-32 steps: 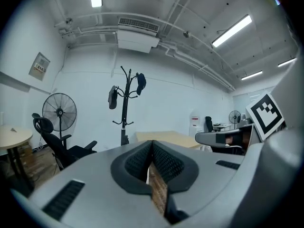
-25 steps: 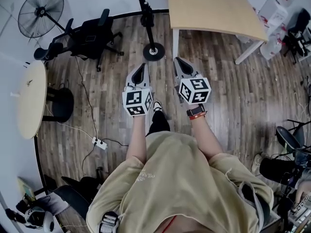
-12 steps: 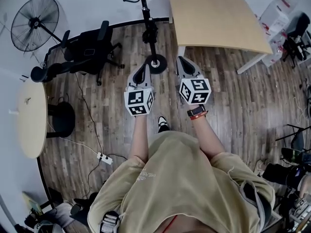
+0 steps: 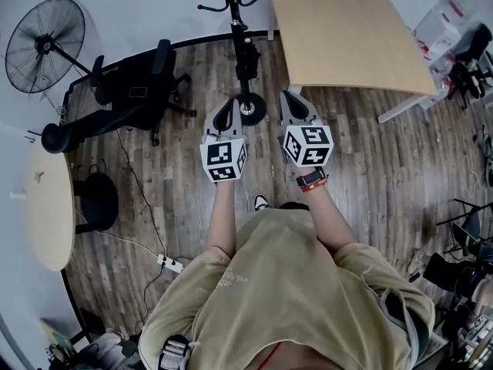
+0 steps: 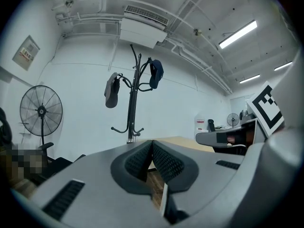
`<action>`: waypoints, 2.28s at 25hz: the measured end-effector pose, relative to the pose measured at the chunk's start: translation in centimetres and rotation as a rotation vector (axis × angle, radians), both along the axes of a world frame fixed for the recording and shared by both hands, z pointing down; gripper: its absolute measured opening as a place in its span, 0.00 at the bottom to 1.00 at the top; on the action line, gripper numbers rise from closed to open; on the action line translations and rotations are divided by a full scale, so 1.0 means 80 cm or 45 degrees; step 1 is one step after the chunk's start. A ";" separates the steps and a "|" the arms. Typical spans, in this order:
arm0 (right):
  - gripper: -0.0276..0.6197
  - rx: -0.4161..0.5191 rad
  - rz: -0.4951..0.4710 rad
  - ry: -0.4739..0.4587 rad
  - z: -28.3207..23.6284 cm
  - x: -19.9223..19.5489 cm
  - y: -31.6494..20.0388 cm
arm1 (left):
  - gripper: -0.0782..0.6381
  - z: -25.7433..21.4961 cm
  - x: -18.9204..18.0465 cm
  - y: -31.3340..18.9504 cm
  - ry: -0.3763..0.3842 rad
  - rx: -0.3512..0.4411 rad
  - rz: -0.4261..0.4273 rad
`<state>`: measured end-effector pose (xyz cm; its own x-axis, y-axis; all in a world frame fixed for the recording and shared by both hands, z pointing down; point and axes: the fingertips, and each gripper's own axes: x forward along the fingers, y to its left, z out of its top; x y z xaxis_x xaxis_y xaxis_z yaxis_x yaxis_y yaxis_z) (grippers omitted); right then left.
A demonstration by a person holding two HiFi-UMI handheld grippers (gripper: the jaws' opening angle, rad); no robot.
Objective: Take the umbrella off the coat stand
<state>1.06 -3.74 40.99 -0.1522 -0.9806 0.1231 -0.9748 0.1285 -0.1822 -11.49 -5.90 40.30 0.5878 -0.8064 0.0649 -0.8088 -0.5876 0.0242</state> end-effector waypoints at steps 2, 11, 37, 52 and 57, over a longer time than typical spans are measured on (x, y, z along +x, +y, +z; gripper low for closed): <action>0.05 -0.011 -0.008 0.004 0.005 -0.002 -0.018 | 0.14 0.008 0.001 -0.018 -0.012 -0.001 0.006; 0.05 -0.073 -0.041 -0.022 0.037 0.013 -0.098 | 0.14 0.040 0.033 -0.090 0.003 -0.101 0.068; 0.08 -0.176 -0.297 -0.095 0.119 0.076 -0.341 | 0.14 0.110 0.128 -0.309 -0.017 -0.208 0.063; 0.15 -0.265 -0.494 -0.055 0.168 0.071 -0.410 | 0.14 0.123 0.126 -0.362 -0.040 -0.213 0.015; 0.15 -0.253 -0.538 -0.069 0.178 0.078 -0.430 | 0.14 0.129 0.131 -0.376 -0.046 -0.217 0.011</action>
